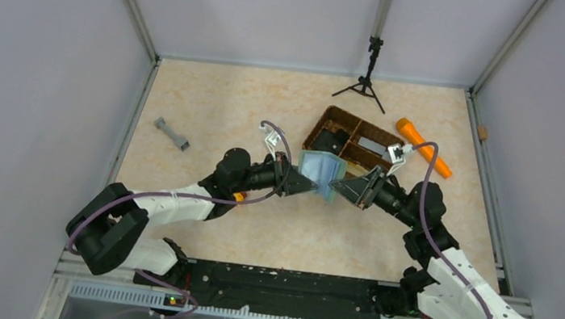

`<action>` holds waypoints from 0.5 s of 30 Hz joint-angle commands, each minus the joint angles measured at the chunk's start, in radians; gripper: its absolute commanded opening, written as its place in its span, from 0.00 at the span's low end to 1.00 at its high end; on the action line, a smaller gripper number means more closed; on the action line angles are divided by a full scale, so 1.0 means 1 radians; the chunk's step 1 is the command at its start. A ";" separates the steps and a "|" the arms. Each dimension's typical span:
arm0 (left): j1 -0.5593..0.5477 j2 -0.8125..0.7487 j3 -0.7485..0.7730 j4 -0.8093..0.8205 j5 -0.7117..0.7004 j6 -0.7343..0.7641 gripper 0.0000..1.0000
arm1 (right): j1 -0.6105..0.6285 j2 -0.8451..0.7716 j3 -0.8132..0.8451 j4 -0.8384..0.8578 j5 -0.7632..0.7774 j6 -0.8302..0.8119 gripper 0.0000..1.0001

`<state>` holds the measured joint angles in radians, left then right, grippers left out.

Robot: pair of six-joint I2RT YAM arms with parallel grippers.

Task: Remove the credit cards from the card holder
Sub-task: Remove the credit card from the card holder.

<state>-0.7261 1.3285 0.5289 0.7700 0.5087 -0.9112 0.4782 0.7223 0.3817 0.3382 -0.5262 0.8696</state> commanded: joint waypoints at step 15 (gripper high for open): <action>-0.003 -0.131 0.006 0.000 0.072 0.040 0.00 | 0.011 0.119 0.110 -0.124 0.027 -0.083 0.34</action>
<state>-0.7235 1.2312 0.5194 0.7166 0.5392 -0.8909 0.4820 0.8154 0.4599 0.2192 -0.4843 0.8036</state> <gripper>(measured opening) 0.037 0.343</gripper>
